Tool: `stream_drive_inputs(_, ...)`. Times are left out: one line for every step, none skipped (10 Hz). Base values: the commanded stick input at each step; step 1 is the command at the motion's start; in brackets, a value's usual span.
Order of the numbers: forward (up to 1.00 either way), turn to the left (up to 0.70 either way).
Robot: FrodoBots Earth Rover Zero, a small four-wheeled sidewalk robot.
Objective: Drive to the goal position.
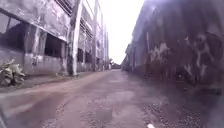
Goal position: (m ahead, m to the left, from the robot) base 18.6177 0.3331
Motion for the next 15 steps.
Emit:
stream_drive_inputs(0.7,0.0)
stream_drive_inputs(0.7,0.0)
stream_drive_inputs(0.7,0.0)
stream_drive_inputs(0.7,0.0)
stream_drive_inputs(0.7,0.0)
stream_drive_inputs(0.7,0.0)
stream_drive_inputs(0.7,0.0)
stream_drive_inputs(0.7,0.0)
stream_drive_inputs(0.7,0.0)
stream_drive_inputs(0.7,0.0)
stream_drive_inputs(0.7,0.0)
stream_drive_inputs(0.7,0.0)
stream_drive_inputs(0.7,0.0)
stream_drive_inputs(0.7,0.0)
stream_drive_inputs(0.7,0.0)
